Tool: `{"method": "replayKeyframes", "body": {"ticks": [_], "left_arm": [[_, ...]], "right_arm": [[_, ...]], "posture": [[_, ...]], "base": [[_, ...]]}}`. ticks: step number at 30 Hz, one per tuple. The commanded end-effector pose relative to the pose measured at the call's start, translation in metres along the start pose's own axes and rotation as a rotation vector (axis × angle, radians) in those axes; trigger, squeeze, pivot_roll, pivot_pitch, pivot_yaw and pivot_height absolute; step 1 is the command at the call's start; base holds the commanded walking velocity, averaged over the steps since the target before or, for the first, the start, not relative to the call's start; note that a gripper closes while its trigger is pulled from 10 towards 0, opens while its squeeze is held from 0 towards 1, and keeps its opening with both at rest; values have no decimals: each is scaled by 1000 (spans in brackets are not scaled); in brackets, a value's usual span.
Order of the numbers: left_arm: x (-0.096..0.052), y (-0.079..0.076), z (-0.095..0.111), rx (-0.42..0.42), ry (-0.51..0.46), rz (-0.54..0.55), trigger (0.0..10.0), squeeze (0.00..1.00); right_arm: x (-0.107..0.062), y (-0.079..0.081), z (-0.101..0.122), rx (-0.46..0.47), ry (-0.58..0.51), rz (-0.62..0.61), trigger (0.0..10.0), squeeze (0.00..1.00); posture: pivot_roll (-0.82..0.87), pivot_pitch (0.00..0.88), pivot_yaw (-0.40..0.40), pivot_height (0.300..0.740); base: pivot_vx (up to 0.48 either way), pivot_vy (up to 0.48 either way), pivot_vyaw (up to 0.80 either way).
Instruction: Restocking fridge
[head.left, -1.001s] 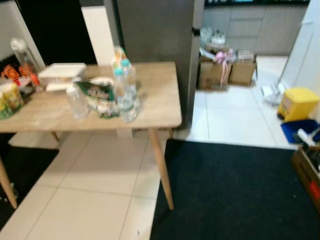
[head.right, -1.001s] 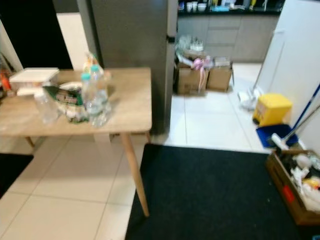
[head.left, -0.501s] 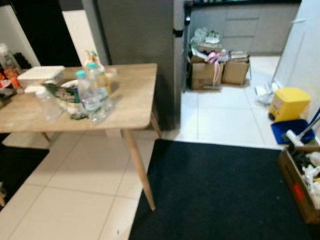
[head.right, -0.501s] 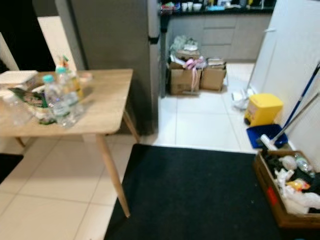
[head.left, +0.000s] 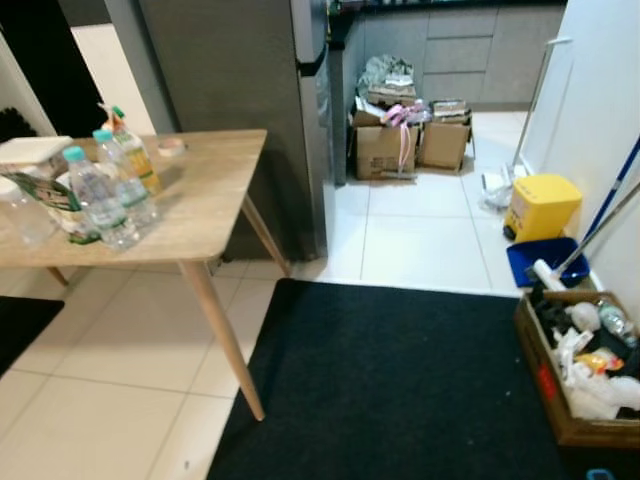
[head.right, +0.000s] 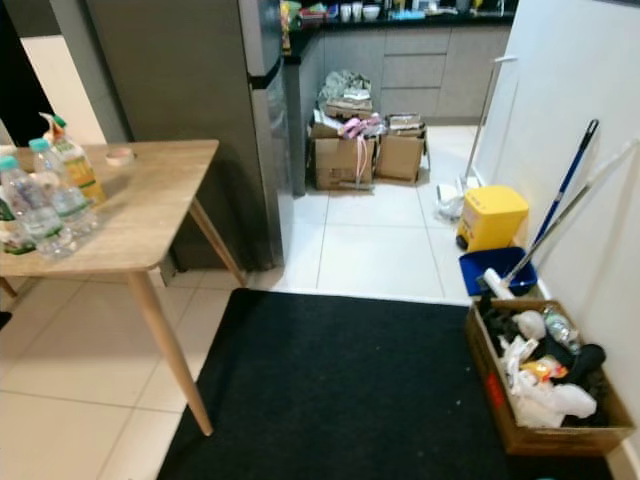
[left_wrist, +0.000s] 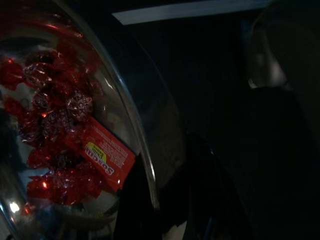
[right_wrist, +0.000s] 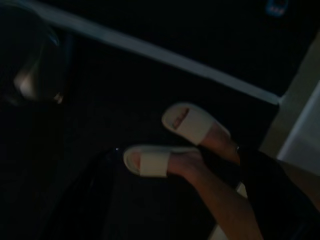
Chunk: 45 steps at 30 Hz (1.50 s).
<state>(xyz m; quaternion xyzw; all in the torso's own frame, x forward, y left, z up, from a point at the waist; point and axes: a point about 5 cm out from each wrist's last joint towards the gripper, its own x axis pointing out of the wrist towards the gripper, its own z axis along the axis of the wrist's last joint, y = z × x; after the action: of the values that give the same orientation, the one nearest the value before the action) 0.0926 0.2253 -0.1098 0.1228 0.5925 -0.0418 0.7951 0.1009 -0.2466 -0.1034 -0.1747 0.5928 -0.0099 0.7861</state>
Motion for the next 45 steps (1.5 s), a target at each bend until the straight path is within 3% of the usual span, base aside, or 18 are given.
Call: {"method": "replayKeyframes", "body": {"ticks": [1, 33, 37, 45], "left_arm": [[0, 1, 4, 10, -11, 5, 10000, 0], [0, -2, 6, -10, -32, -8, 10000, 0], [1, -5, 4, 25, -21, -22, 10000, 0], [1, -5, 6, -20, -28, -13, 10000, 0]], "right_arm": [[0, 2, -4, 1, 8, 4, 10000, 0], [-1, -1, -12, -5, 25, 2, 10000, 0], [-1, -2, -12, 6, 24, -4, 10000, 0], [-1, -7, -8, -15, 16, -12, 10000, 0]], "posture": [[-73, 0, 54, 740], [-77, 0, 57, 740], [-68, 0, 48, 740], [-85, 0, -7, 740]], "base": [[0, -480, 0], [0, -41, 0], [0, 0, 0], [0, 0, 0]]}}
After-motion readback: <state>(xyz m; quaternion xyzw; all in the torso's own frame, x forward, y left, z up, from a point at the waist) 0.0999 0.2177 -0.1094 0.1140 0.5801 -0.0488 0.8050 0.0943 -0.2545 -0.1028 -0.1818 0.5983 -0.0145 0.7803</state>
